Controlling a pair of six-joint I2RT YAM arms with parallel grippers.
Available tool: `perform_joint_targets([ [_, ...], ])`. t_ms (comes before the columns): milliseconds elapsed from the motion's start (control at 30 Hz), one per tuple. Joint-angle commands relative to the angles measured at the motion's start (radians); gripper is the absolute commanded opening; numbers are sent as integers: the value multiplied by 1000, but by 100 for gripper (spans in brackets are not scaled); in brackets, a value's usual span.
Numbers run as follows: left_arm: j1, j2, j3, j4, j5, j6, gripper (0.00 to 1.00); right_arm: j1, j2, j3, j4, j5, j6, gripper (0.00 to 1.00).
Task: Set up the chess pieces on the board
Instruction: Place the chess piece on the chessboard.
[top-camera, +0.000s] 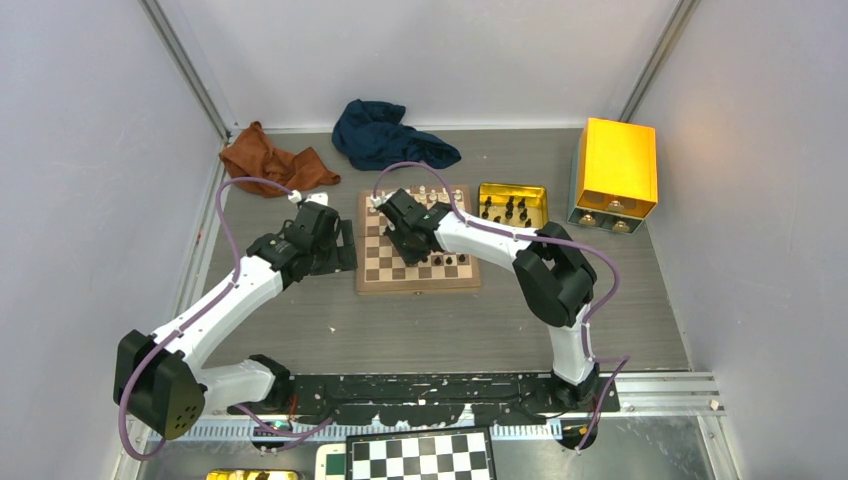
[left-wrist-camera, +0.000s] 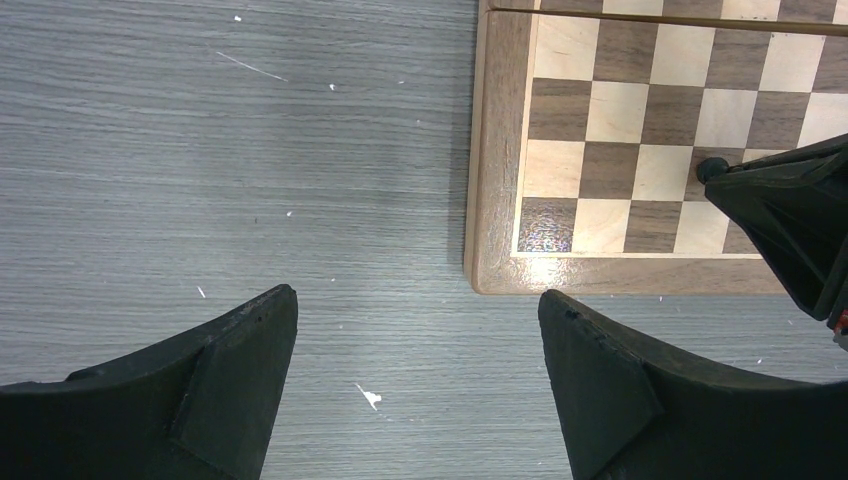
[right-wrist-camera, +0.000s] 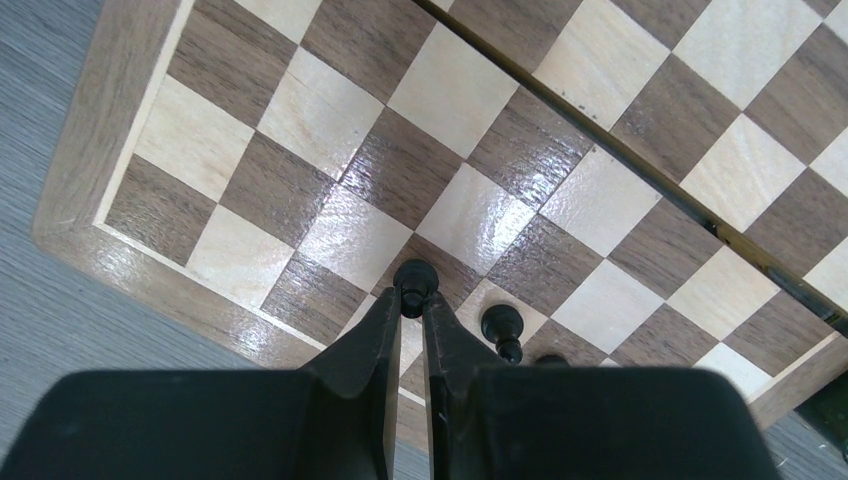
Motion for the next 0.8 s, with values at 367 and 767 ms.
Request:
perform_joint_targets([
  [367, 6, 10, 21, 37, -1, 8, 90, 2, -6, -23, 31, 0, 9, 8],
  [767, 6, 16, 25, 40, 1, 11, 91, 2, -9, -7, 12, 10, 6, 33],
])
